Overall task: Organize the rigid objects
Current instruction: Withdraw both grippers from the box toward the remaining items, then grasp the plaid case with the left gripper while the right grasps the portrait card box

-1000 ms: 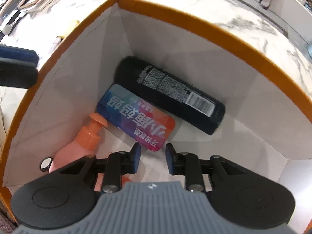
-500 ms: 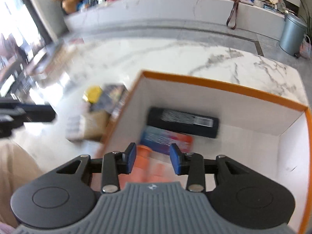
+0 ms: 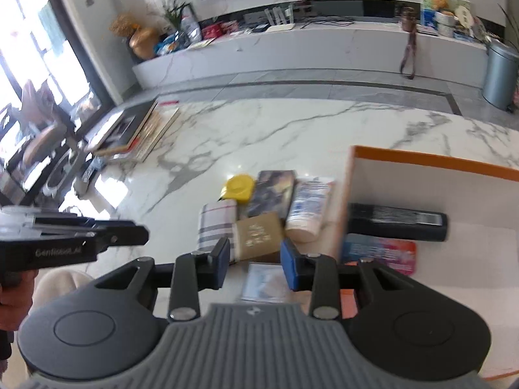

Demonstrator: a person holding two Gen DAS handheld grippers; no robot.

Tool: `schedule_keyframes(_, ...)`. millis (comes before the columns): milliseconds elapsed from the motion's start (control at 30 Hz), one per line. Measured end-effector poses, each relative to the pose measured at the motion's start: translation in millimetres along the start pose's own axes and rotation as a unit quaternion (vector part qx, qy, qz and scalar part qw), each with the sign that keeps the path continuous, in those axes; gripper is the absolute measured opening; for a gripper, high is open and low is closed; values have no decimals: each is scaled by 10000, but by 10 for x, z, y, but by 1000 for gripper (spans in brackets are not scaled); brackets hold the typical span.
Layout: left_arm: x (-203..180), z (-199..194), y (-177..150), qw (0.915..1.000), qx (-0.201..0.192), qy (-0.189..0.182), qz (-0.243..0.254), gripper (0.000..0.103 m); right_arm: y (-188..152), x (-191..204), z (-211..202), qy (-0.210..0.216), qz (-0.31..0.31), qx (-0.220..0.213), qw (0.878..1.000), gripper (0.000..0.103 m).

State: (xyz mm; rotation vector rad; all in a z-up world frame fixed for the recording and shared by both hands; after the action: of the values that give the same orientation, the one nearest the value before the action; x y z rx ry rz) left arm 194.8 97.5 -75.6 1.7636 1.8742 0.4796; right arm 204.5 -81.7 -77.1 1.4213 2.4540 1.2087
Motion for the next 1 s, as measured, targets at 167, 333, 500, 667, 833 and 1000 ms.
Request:
schedule_keyframes(167,167,186,-28,9996,163,25,-229,40,28,260,403,-283,-495,310,9979,39)
schedule_keyframes(333,295,447,-22,9978,378,16,-543,53,41,189,826,-661,-545,768,9934,41)
schedule_keyframes(500,383,789,-17,9924,741,-56,-984,58,61,79,1076,-912,-598,1053,9884,47)
schedule_keyframes(667,422,1055,-39,9867,1008,24,-1271,59,87,5,1214,-927,-631,1256,9857,51)
schedule_keyframes(833,464,1216,-38,9813,1145,70,-1543,63,205,-8,1285,-844,-731,1311,9851,48)
schedule_keyframes(1000,524,1302,-48,9785,1155,80,-1706,62,277,-32,1387,-770,-619,1338,9861,36)
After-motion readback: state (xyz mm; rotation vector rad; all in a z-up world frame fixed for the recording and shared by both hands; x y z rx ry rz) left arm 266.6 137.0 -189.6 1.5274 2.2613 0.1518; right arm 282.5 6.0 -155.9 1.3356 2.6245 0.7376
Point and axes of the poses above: each gripper's, at about its wrist camera, not at the fingertips, and z roughly the way its jaws point, x to its left, y to its top, the point moved 6 cm from there along z, roughly the way its jaws point, and after that the axes turned 6 degrees about y, right-handed, at the moved point
